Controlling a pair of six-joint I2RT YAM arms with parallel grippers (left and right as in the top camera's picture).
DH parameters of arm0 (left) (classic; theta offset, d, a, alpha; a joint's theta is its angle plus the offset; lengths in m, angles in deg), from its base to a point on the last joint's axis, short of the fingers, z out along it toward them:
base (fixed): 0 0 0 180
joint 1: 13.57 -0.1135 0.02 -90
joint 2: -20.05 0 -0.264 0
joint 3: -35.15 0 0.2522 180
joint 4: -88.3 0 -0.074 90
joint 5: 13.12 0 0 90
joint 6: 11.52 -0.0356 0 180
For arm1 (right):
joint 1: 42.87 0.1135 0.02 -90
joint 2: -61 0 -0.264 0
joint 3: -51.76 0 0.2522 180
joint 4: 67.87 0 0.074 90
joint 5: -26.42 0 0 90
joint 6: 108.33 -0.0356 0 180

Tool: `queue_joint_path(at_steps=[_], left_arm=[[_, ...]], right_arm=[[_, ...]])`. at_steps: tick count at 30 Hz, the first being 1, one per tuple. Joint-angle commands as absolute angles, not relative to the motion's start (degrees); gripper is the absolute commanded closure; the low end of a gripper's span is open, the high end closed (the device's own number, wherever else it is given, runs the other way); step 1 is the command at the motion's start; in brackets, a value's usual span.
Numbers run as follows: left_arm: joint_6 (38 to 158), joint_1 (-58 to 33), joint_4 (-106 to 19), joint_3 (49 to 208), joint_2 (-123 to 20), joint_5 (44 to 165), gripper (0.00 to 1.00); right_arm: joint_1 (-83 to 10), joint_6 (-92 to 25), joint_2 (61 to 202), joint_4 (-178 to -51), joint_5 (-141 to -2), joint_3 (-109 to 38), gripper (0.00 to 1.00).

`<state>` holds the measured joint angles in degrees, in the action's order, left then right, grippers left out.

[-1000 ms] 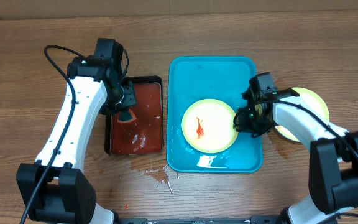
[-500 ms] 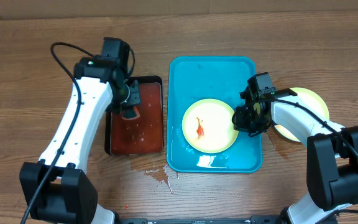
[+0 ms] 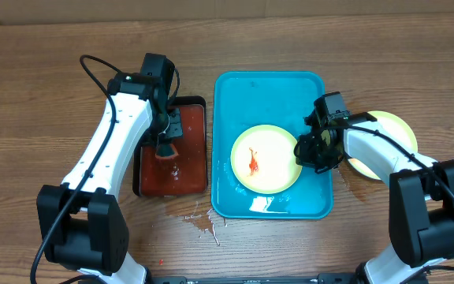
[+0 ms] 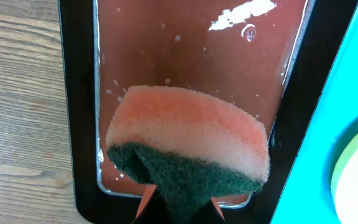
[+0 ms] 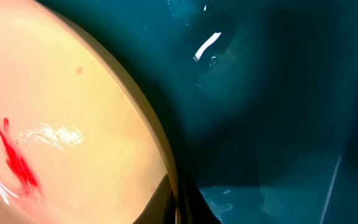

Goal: Clean dirty plates on tray and stack at the side

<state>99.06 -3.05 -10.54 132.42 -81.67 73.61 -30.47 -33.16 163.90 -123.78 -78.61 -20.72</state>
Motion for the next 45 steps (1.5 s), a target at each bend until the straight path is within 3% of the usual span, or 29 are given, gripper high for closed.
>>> queue_joint_path(at_steps=[1,10,19,27,32,40,45], left_arm=[[99.28,-3.02,-9.95,132.53,-81.73,74.84,0.96],[101.42,-0.79,-4.03,147.96,-81.73,89.2,0.96],[108.96,14.33,-16.82,147.08,-88.64,88.93,0.96],[113.75,20.87,-22.87,147.08,-101.91,95.01,0.96],[113.14,20.1,-23.11,147.08,-106.61,93.55,0.96],[112.72,16.45,-15.2,147.08,-107.28,72.78,0.96],[109.09,16.58,-15.59,147.08,-107.28,77.81,0.96]], right_arm=[[-30.62,-33.99,164.27,-123.87,-76.49,-20.52,0.96],[-30.62,-33.99,164.27,-123.87,-76.49,-20.52,0.96],[-30.62,-34.01,164.27,-123.91,-76.51,-20.52,0.96],[-30.62,-33.99,164.27,-123.91,-76.51,-20.52,0.96],[-30.62,-33.99,164.27,-123.98,-76.51,-20.52,0.96],[-30.62,-33.99,164.27,-124.09,-76.49,-20.52,0.96],[-30.62,-33.99,164.27,-123.83,-76.49,-20.52,0.96]])
